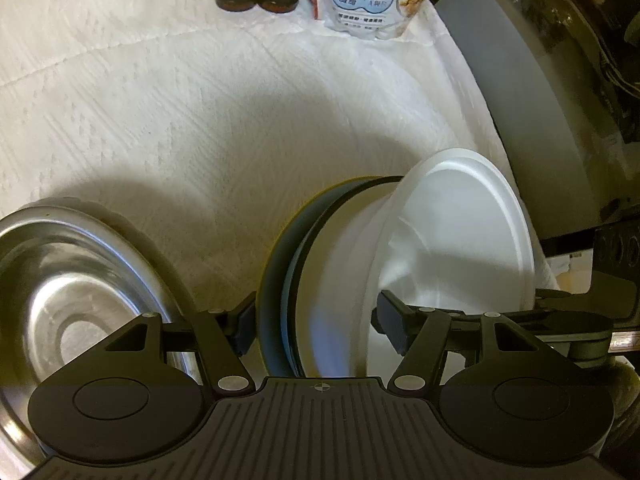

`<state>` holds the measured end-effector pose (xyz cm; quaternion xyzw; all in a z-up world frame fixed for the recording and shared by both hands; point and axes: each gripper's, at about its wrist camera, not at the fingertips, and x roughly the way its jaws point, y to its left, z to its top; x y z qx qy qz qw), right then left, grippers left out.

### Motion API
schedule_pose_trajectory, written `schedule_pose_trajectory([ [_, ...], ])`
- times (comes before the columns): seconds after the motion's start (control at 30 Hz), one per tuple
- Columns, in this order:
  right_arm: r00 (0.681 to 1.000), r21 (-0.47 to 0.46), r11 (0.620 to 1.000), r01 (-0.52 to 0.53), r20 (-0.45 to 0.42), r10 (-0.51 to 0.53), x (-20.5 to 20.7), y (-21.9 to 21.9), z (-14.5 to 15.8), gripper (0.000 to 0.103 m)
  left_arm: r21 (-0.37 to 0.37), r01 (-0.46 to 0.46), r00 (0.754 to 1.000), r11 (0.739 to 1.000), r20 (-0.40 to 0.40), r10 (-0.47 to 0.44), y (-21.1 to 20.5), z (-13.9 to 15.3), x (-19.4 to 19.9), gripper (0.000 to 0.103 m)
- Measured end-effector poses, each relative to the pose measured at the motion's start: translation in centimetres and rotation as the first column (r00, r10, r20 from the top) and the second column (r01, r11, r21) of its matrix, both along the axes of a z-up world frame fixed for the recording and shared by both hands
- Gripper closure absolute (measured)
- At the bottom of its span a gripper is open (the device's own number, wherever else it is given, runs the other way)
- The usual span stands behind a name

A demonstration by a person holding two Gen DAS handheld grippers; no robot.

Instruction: Organize plates and bowls

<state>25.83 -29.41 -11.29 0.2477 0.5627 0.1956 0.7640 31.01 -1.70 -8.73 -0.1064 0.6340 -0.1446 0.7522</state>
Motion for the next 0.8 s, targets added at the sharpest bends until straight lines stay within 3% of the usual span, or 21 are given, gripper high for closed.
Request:
schedule_pose_trajectory([
  [0.07, 1.000, -0.010, 1.000, -0.009, -0.001, 0.009, 0.0, 0.3, 0.3, 0.045, -0.001, 0.004, 1.000, 1.000, -0.004, -0.004, 0.0, 0.0, -0.1, 0.038],
  [0.43, 1.000, -0.044, 0.999, 0.011, -0.029, -0.012, 0.2, 0.8, 0.9, 0.044, -0.029, -0.010, 0.999, 1.000, -0.031, 0.009, 0.3, 0.0, 0.0, 0.037],
  [0.8, 0.999, -0.082, 0.996, 0.019, 0.042, -0.016, 0.3, 1.8, 4.3, 0.044, -0.069, -0.018, 0.999, 0.997, 0.032, 0.020, 1.6, 2.8, -0.3, 0.037],
])
